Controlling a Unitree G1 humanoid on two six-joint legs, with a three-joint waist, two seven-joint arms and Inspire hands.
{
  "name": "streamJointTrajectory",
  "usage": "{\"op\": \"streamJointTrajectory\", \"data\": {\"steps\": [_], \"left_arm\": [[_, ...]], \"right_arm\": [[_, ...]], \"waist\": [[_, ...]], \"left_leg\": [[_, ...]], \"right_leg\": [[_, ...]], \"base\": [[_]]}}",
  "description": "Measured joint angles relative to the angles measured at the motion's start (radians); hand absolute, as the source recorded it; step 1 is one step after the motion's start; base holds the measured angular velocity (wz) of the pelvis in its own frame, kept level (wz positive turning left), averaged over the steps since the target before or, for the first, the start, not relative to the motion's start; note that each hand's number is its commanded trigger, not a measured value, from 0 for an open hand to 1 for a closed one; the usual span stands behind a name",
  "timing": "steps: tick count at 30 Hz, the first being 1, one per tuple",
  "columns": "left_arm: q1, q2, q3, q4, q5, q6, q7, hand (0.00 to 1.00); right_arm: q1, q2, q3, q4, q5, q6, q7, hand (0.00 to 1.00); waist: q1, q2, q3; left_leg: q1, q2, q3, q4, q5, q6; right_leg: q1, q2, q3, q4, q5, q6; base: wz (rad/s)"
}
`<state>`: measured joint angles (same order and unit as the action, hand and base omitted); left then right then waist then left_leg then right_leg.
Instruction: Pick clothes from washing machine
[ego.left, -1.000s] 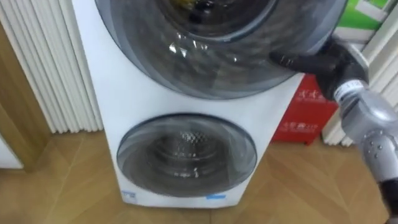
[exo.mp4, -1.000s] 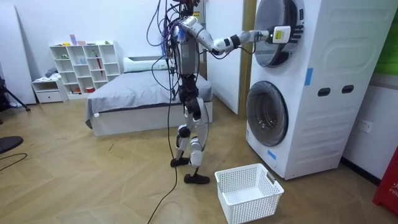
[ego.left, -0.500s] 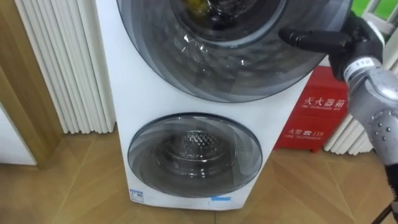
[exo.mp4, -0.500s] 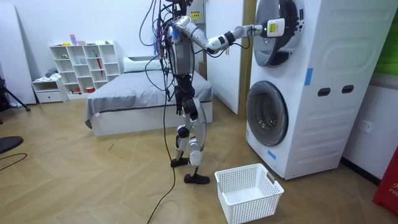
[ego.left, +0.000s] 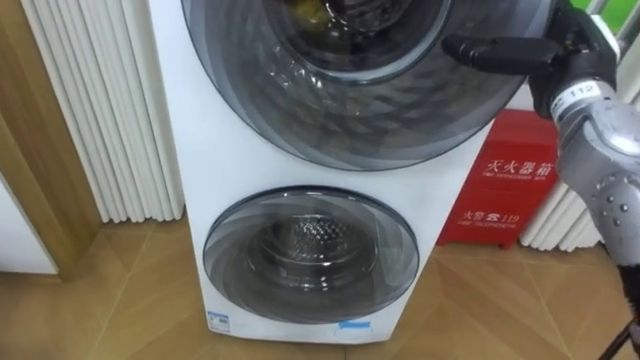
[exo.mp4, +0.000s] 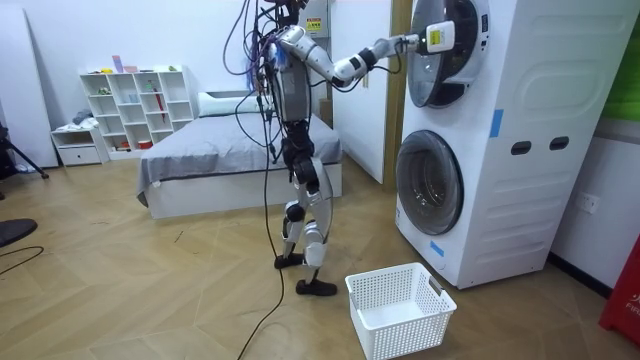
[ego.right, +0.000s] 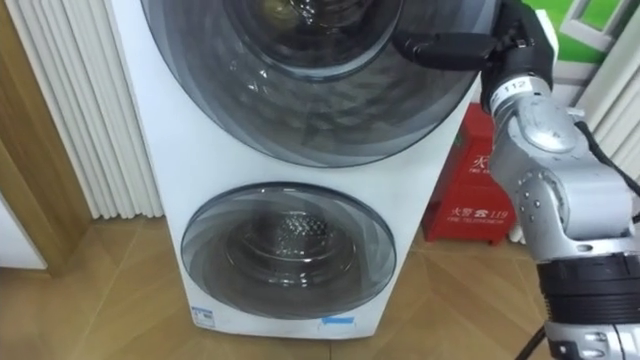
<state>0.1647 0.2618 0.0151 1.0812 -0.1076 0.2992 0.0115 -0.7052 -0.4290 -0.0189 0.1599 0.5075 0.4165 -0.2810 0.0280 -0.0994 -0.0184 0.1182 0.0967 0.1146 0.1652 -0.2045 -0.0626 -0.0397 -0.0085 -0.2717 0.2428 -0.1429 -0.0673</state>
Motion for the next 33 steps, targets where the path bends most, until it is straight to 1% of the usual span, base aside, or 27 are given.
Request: {"op": "streamJointTrajectory", "data": {"steps": [2, 4, 5, 7, 9, 11, 13, 14, 15, 17, 18, 19, 20, 22, 25, 27, 28, 30, 33], "left_arm": [[-0.002, 0.002, 0.0, 0.0, 0.0, -0.003, 0.0, 0.0], [0.004, 0.003, 0.001, 0.001, -0.001, 0.001, 0.0, 0.0], [0.002, 0.003, 0.001, 0.001, 0.0, 0.001, 0.0, 0.0], [-0.01, 0.001, -0.001, 0.0, -0.001, -0.001, 0.0, 0.0], [-0.013, 0.004, -0.007, -0.001, -0.003, -0.002, 0.0, 0.0], [-0.013, 0.007, -0.022, -0.001, -0.017, -0.008, 0.001, 0.0], [-0.011, 0.007, -0.039, -0.001, -0.019, -0.025, 0.004, 0.0], [-0.008, 0.007, -0.042, -0.001, -0.019, -0.027, 0.004, 0.0], [-0.006, 0.007, -0.05, 0.0, -0.019, -0.032, 0.005, 0.0], [0.001, 0.006, -0.056, 0.0, -0.019, -0.042, 0.005, 0.0], [0.002, 0.006, -0.059, 0.0, -0.019, -0.042, 0.006, 0.0], [0.005, 0.006, -0.06, 0.0, -0.02, -0.042, 0.006, 0.0], [0.007, 0.006, -0.06, 0.0, -0.019, -0.042, 0.006, 0.0], [0.023, 0.006, -0.06, -0.001, -0.014, -0.045, 0.006, 0.0], [0.029, 0.0, -0.06, -0.001, -0.013, -0.048, 0.006, 0.0], [0.028, -0.006, -0.06, -0.001, -0.014, -0.055, 0.006, 0.0], [0.029, -0.007, -0.06, -0.001, -0.017, -0.065, 0.006, 0.0], [0.03, -0.006, -0.06, 0.0, -0.018, -0.072, 0.004, 0.0], [0.031, -0.007, -0.059, 0.006, -0.019, -0.091, 0.003, 0.0]], "right_arm": [[0.03, -0.001, 0.006, -0.051, -0.006, 0.0, -0.004, 0.0], [0.082, 0.0, 0.01, -0.139, -0.009, 0.0, -0.004, 0.0], [0.101, 0.0, 0.009, -0.168, -0.012, 0.0, -0.004, 0.0], [0.18, 0.0, -0.002, -0.281, -0.01, -0.003, -0.005, 0.0], [0.221, 0.001, 0.002, -0.343, -0.008, -0.011, -0.004, 0.0], [0.262, 0.001, 0.006, -0.396, -0.01, -0.024, -0.003, 0.0], [0.308, 0.001, 0.013, -0.436, -0.008, -0.058, 0.005, 0.0], [0.317, 0.002, 0.017, -0.443, -0.009, -0.061, 0.005, 0.0], [0.329, 0.008, 0.021, -0.45, -0.01, -0.069, 0.011, 0.0], [0.347, 0.035, 0.027, -0.463, -0.01, -0.08, 0.016, 0.0], [0.373, 0.052, 0.027, -0.482, -0.01, -0.092, 0.022, 0.0], [0.396, 0.064, 0.027, -0.499, -0.01, -0.102, 0.03, 0.0], [0.408, 0.07, 0.025, -0.504, -0.011, -0.11, 0.037, 0.0], [0.478, 0.071, 0.026, -0.516, -0.014, -0.144, 0.087, 0.0], [0.56, 0.074, 0.038, -0.527, -0.016, -0.146, 0.153, 0.0], [0.588, 0.08, 0.042, -0.528, -0.016, -0.145, 0.195, 0.0], [0.597, 0.08, 0.047, -0.532, -0.016, -0.145, 0.219, 0.0], [0.6, 0.08, 0.047, -0.545, -0.016, -0.145, 0.25, 0.0], [0.602, 0.08, 0.04, -0.602, -0.001, -0.143, 0.273, 0.0]], "waist": [[0.001, -0.001, 0.0001], [0.003, -0.003, 0.0006], [0.003, -0.003, 0.0009], [0.002, -0.004, 0.0015], [0.002, -0.004, 0.0019], [0.001, -0.001, 0.0039], [0.0, 0.003, 0.0067], [0.0, 0.004, 0.0073], [0.0, 0.007, 0.01], [0.002, 0.012, 0.0128], [0.001, 0.013, 0.0126], [-0.002, 0.019, 0.0142], [-0.003, 0.02, 0.0137], [-0.01, 0.023, 0.0126], [-0.012, 0.031, 0.0119], [-0.016, 0.031, 0.0108], [-0.017, 0.035, 0.01], [-0.022, 0.036, 0.0093], [-0.03, 0.036, 0.008]], "left_leg": [[0.002, 0.003, 0.022, -0.003, 0.0, 0.0], [0.014, 0.008, 0.038, -0.013, 0.0, 0.0], [0.015, 0.01, 0.04, -0.014, 0.0, 0.0], [0.015, 0.012, 0.05, -0.015, 0.0, 0.0], [0.017, 0.014, 0.05, -0.015, 0.0, 0.0], [0.018, 0.015, 0.05, -0.016, 0.0, 0.0], [0.02, 0.016, 0.05, -0.016, 0.0, 0.0], [0.021, 0.016, 0.05, -0.017, 0.0, 0.0], [0.025, 0.016, 0.052, -0.018, 0.0, 0.0], [0.03, 0.016, 0.074, -0.018, 0.0, 0.0], [0.03, 0.016, 0.081, -0.017, 0.0, -0.001], [0.029, 0.016, 0.081, -0.017, -0.001, -0.001], [0.03, 0.016, 0.082, -0.017, -0.001, -0.001], [0.03, 0.016, 0.085, -0.017, -0.001, -0.002], [0.029, 0.015, 0.088, -0.016, -0.002, -0.003], [0.027, 0.015, 0.091, -0.018, -0.004, -0.006], [0.025, 0.014, 0.093, -0.021, -0.004, -0.006], [0.017, 0.014, 0.093, -0.022, -0.004, -0.006], [0.013, 0.015, 0.092, -0.021, -0.004, -0.006]], "right_leg": [[0.001, 0.009, 0.002, -0.004, 0.006, -0.001], [0.004, 0.012, 0.011, -0.008, 0.011, -0.004], [0.004, 0.013, 0.01, -0.009, 0.012, -0.004], [0.005, 0.019, 0.02, -0.017, 0.013, -0.006], [0.005, 0.027, 0.024, -0.021, 0.016, -0.008], [0.005, 0.026, 0.026, -0.023, 0.016, -0.009], [0.008, 0.026, 0.027, -0.023, 0.016, -0.009], [0.009, 0.026, 0.028, -0.023, 0.016, -0.008], [0.011, 0.026, 0.036, -0.024, 0.016, -0.008], [0.012, 0.029, 0.049, -0.025, 0.016, -0.008], [0.011, 0.028, 0.049, -0.025, 0.016, -0.007], [0.011, 0.028, 0.051, -0.025, 0.016, -0.006], [0.011, 0.028, 0.051, -0.025, 0.016, -0.006], [0.02, 0.03, 0.051, -0.036, 0.021, -0.003], [0.021, 0.029, 0.05, -0.039, 0.026, -0.001], [0.019, 0.03, 0.048, -0.037, 0.027, 0.0], [0.015, 0.032, 0.046, -0.037, 0.027, 0.001], [0.009, 0.031, 0.041, -0.035, 0.027, 0.001], [0.009, 0.028, 0.035, -0.036, 0.028, 0.001]], "base": [[-0.1], [-0.25], [-0.14], [-0.07], [-0.13], [-0.06], [0.0], [0.0], [-0.05], [-0.08], [0.0], [0.0], [0.0], [0.07], [0.02], [0.05], [0.06], [0.09], [0.07]]}}
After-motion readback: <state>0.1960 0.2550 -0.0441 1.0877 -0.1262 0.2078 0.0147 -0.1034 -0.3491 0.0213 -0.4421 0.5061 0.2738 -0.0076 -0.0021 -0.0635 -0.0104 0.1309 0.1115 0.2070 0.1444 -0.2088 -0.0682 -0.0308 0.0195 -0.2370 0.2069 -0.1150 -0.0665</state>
